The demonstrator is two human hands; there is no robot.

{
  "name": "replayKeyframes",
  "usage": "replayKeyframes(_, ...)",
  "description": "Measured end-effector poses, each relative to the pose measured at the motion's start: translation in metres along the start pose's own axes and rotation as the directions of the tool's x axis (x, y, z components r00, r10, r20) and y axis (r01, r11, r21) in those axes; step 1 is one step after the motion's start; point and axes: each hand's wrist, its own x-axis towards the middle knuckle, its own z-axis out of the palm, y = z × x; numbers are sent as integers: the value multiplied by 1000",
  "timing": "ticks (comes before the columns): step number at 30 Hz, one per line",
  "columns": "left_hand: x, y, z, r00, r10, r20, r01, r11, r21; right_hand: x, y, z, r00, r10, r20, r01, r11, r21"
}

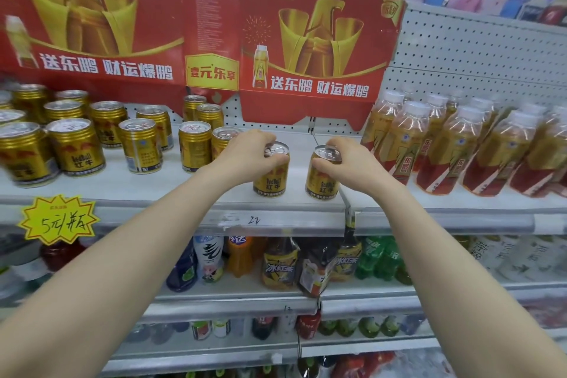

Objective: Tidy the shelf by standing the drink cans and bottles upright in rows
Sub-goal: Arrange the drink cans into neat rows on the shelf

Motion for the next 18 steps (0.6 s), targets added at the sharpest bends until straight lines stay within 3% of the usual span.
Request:
replayKeyframes(12,2,-4,-6,1000,11,-8,-10,997,71,4,-16,-12,996,44,82,-41,998,-43)
replayKeyframes(18,4,-3,-8,1000,5,3,-5,997,77,8,-17,-17,989,30,146,-33,999,16)
